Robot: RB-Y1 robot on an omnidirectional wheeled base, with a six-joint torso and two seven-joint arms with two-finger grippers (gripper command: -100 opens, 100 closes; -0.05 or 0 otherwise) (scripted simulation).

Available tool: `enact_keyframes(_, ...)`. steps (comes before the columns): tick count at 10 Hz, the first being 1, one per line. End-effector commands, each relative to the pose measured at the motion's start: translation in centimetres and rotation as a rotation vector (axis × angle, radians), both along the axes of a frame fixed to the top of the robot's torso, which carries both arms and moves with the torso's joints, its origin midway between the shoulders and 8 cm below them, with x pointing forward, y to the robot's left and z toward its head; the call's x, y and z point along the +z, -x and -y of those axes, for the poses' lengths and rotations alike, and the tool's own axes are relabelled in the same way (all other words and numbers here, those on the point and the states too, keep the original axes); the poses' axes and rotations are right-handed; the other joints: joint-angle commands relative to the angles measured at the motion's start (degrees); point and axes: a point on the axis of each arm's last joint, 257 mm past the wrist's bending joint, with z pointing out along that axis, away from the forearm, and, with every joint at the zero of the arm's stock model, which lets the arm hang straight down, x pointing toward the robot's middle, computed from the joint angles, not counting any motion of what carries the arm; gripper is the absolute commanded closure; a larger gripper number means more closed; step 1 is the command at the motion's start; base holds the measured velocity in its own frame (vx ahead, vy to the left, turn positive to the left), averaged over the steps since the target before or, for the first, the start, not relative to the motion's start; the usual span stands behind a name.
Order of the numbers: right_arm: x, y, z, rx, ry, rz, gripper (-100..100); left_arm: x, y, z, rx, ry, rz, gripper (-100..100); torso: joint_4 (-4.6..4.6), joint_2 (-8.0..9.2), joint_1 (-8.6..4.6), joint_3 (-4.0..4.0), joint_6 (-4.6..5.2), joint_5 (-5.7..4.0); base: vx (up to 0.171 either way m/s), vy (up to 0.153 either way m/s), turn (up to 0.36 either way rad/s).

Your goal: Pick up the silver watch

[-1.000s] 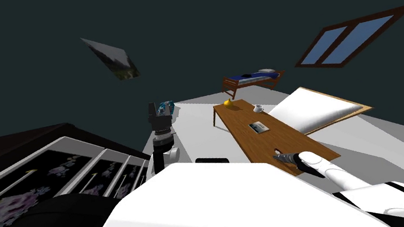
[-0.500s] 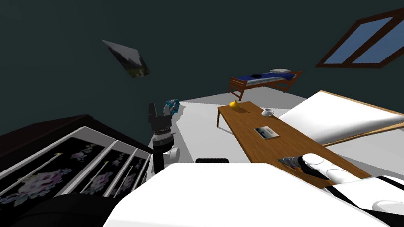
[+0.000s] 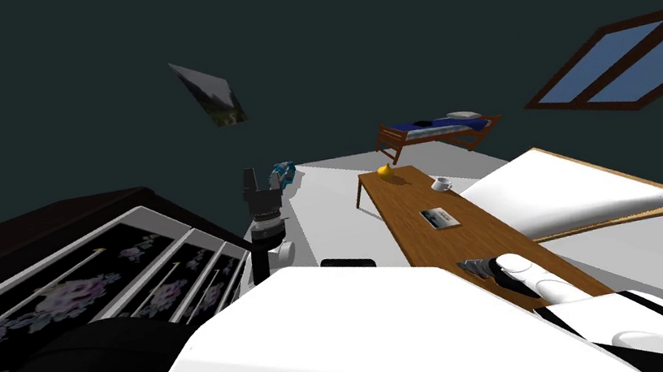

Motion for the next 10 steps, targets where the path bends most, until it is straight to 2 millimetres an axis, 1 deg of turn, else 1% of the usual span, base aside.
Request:
enact_keyframes(1, -0.6, 1.3, 0.0, -0.029, 0.002, 0.001, -100, 0.0, 0.0, 0.0, 0.0, 0.0, 0.0, 0, 0.0, 0.0, 0.0, 0.0, 0.0, 0.0, -0.031, -0.062, 0.279)
enact_keyframes(2, -0.6, 1.6, 0.1, -0.021, 0.007, -0.006, -100, 0.0, 0.0, 0.0, 0.0, 0.0, 0.0, 0, 0.01, 0.04, -0.12, 0.02, 0.0, -0.02, -0.02, -0.058, 0.084)
enact_keyframes(4, -1.5, 3.1, -0.1, -0.068, 0.003, 0.0, -100, 0.0, 0.0, 0.0, 0.0, 0.0, 0.0, 0, 0.01, 0.03, -0.12, 0.02, 0.03, -0.03, -0.014, -0.051, 0.165)
enact_keyframes(8, -1.5, 3.1, -0.1, -0.071, 0.002, 0.001, -100, 0.0, 0.0, 0.0, 0.0, 0.0, 0.0, 0, 0.0, -0.03, 0.08, -0.01, 0.05, 0.02, -0.007, -0.012, 0.004)
enact_keyframes(9, -1.5, 3.1, -0.1, -0.069, 0.003, 0.0, 100, 0.0, 0.0, 0.0, 0.0, 0.0, 0.0, 0, -0.01, -0.04, 0.08, -0.02, 0.05, 0.03, 0.0, 0.0, 0.0)
enact_keyframes(10, -1.5, 3.1, -0.1, -0.069, 0.003, 0.0, 100, 0.0, 0.0, 0.0, 0.0, 0.0, 0.0, 0, -0.01, -0.05, 0.08, -0.02, 0.05, 0.02, 0.0, 0.0, 0.0)
